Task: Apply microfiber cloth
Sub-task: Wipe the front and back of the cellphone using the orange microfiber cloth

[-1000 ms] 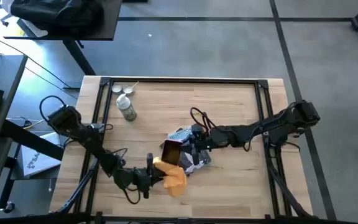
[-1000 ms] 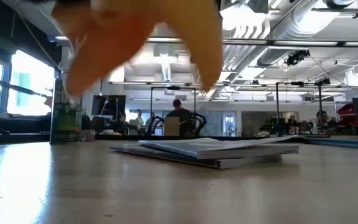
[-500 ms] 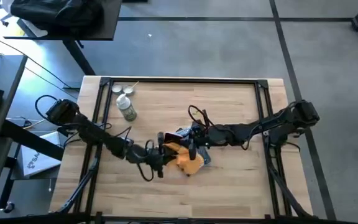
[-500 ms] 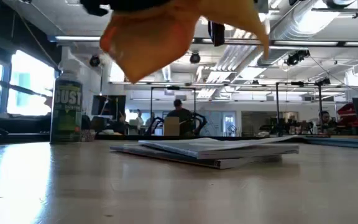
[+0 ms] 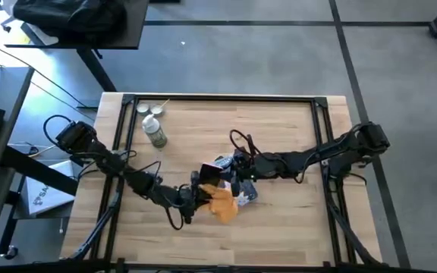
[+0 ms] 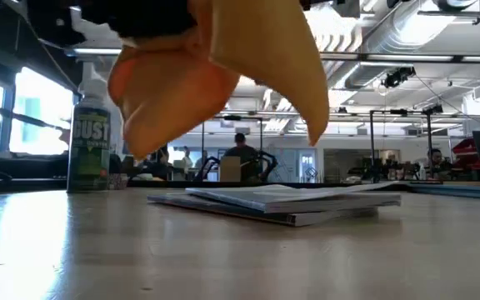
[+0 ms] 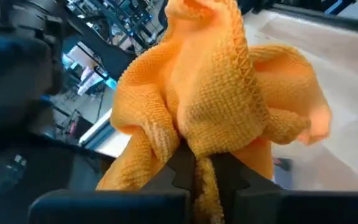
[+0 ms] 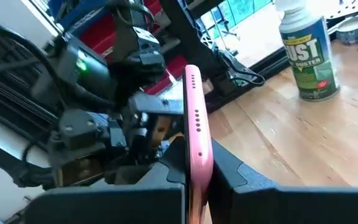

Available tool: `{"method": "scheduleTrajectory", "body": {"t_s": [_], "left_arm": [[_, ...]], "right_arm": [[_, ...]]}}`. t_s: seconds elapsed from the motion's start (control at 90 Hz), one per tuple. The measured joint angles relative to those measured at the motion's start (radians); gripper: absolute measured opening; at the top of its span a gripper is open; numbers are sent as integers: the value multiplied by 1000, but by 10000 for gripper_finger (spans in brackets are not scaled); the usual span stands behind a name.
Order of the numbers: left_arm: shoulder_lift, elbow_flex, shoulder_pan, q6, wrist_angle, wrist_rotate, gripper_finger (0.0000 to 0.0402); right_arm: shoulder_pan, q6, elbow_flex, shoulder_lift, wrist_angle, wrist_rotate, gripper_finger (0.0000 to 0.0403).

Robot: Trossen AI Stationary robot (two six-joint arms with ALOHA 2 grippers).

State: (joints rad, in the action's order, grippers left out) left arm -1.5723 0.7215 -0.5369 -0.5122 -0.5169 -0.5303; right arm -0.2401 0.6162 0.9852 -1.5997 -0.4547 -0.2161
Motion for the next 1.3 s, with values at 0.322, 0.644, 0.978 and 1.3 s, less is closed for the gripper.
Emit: {"method": "scheduleTrajectory", "body": {"t_s": [0.322, 0.644, 0.978, 1.3], "left_arm": [[-71, -20, -115, 113, 4, -175, 0], [64, -16, -137, 57, 24, -244, 0], [97, -13, -56, -119, 152, -319, 0], [179, -14, -96, -114, 241, -398, 0]], "right_arm": [[-3, 12, 3, 4, -13, 41, 0], [0, 12, 3, 3, 63, 24, 0], [3, -11, 1, 2, 42, -1, 0], [3, -5, 1, 2, 25, 11, 0]]}}
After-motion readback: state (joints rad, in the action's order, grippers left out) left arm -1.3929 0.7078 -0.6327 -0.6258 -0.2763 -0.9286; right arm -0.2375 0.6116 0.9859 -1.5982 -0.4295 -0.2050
